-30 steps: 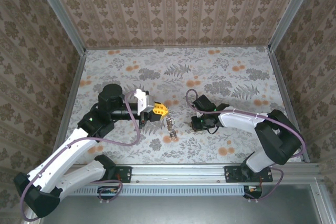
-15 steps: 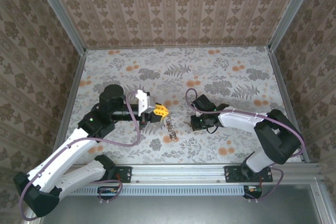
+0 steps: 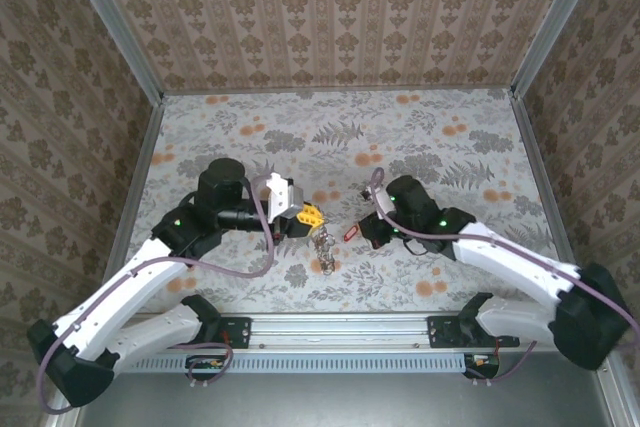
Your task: Put the keys on the keyring
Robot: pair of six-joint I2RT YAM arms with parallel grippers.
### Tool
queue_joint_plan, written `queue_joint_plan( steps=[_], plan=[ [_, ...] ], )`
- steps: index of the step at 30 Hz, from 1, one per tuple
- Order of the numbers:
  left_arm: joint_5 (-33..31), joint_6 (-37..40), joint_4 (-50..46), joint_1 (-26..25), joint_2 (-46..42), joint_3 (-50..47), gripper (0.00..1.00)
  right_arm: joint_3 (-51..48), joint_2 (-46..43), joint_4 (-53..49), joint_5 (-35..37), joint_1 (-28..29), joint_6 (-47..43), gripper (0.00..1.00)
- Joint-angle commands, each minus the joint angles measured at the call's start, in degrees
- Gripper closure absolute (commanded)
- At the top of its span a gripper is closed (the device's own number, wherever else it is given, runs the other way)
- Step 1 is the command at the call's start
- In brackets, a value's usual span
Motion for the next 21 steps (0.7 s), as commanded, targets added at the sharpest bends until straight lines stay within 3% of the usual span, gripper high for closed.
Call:
queue_joint_plan(
  steps=[1,6,12,17,21],
  plan=[
    [2.5,3.9,-6.0,0.8,0.2,5.2,1.00,2.0,-4.8,-1.5,-10.6,0.5,-11.2,1.00],
    [5.7,7.9,-14.6,3.0,1.2,11.2,1.00,8.5,-8.2,-6.1,-18.2,0.5,-19.3,1.00],
    [10.0,12.2,-22.8,6.3,4.0,16.7,1.00,15.3,-8.6,-6.7,-25.4,0.6,-21.7,1.00],
    [12.4,13.9,-25.3,6.8,6.8,19.7,1.00,18.4,-9.3,-5.6,-25.3,1.0,-22.3,1.00],
    [13.3,15.9,-27.5,6.8,9.0,21.8,1.00,19.6,-9.0,-4.4,-21.2,3.7,-23.2,1.00]
  ],
)
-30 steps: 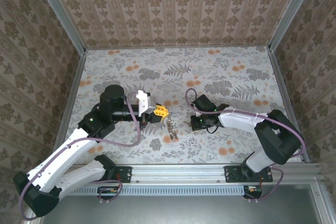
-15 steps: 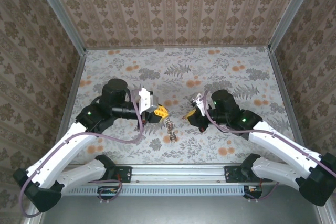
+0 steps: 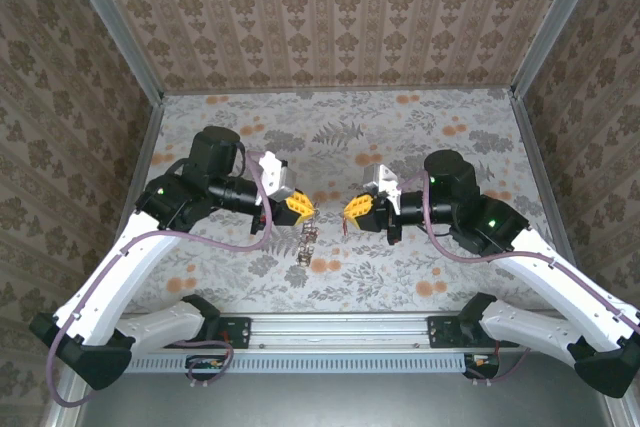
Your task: Put the keys on the keyring
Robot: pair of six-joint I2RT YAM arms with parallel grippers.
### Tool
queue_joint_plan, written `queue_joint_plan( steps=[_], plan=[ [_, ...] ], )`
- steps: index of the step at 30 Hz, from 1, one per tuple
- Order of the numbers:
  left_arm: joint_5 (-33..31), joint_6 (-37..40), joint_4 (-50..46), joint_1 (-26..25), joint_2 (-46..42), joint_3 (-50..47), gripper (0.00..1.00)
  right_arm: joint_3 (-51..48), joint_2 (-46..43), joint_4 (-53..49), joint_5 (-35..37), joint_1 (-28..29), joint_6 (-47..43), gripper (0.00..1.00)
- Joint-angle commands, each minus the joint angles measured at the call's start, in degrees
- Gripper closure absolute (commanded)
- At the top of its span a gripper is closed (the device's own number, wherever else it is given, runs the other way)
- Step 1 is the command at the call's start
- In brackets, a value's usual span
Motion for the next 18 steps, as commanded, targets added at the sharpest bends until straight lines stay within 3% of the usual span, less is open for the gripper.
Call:
queue_joint_plan(
  steps=[1,7,18],
  plan=[
    [3.9,3.6,-2.8,0.5,0.9,3.0,1.00,2.4,0.0,0.6,2.6,2.5,-2.2,1.00],
    [4.4,3.7,-2.0,0.8,1.0,2.5,1.00,2.5,0.6,2.5,11.4,6.4,-1.9,1.00],
    [5.1,4.0,-1.7,1.1,0.6,1.9,1.00,3.5,1.3,7.2,13.8,9.3,-1.2,1.00]
  ],
)
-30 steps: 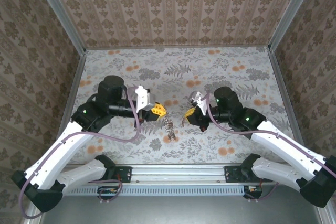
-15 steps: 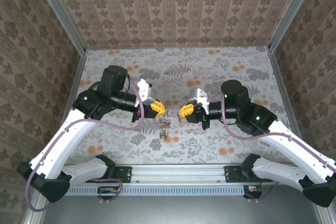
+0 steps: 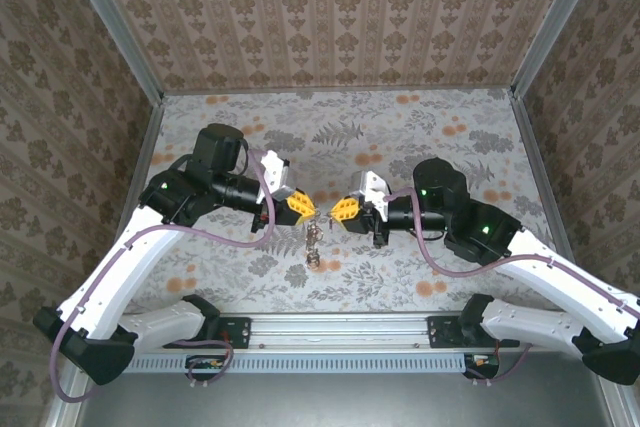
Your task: Put the keys on the keyring
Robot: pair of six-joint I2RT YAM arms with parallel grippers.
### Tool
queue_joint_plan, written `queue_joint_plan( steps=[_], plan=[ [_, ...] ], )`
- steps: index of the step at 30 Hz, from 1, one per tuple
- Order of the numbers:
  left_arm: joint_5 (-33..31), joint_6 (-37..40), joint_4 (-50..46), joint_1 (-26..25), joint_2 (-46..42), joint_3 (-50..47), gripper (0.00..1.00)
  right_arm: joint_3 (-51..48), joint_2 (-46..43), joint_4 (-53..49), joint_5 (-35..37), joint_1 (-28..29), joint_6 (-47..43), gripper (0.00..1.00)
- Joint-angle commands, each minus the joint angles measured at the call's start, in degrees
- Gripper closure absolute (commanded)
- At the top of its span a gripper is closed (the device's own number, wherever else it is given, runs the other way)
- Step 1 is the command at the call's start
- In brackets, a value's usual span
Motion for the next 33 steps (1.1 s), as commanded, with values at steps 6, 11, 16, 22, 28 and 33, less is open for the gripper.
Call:
queue_joint_plan(
  steps=[6,11,16,22,28,33],
  plan=[
    [2.4,1.6,-0.2,0.7,-1.0,0.7,1.00,2.7,0.8,3.6,2.3,1.8,-0.1,1.00],
    [2.1,1.5,-0.1,0.7,-1.2,0.7,1.00,3.3,1.7,3.7,2.4,2.3,-0.1,1.00],
    [2.0,1.5,-0.1,0.7,-1.4,0.6,1.00,3.5,2.2,4.0,2.7,2.6,-0.1,1.00],
    [1.8,1.4,0.0,0.7,-1.5,0.6,1.00,3.4,2.5,4.5,2.6,2.7,0.2,1.00],
    [1.8,1.3,0.1,0.7,-1.6,0.5,1.00,3.5,2.9,4.8,2.5,2.7,0.4,1.00],
    [1.7,1.4,0.2,0.7,-1.7,0.5,1.00,3.5,2.9,4.7,3.1,2.7,0.4,1.00]
  ],
)
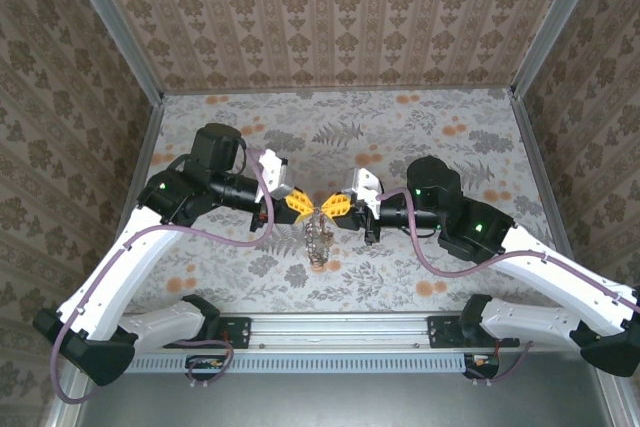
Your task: Put the keys on the keyring
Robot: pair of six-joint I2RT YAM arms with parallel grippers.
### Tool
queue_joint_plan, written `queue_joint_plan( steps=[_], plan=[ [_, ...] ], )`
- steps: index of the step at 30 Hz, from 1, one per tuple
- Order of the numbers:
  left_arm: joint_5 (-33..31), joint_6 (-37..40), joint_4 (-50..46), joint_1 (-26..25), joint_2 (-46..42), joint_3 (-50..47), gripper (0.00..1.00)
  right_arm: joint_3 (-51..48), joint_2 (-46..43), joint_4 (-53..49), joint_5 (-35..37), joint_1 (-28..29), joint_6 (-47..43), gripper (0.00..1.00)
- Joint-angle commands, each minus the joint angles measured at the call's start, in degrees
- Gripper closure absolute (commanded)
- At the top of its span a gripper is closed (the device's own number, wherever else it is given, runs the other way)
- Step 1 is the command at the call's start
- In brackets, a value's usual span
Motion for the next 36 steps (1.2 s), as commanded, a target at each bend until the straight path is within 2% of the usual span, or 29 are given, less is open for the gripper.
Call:
queue_joint_plan(
  steps=[1,36],
  plan=[
    [2.0,1.4,0.2,0.1,-1.4,0.5,1.00,1.6,0.5,1.9,1.1,0.4,0.4,1.00],
    [1.9,0.9,1.3,0.2,-2.5,0.1,1.00,2.5,3.4,-0.4,1.5,0.5,0.6,1.00]
  ],
)
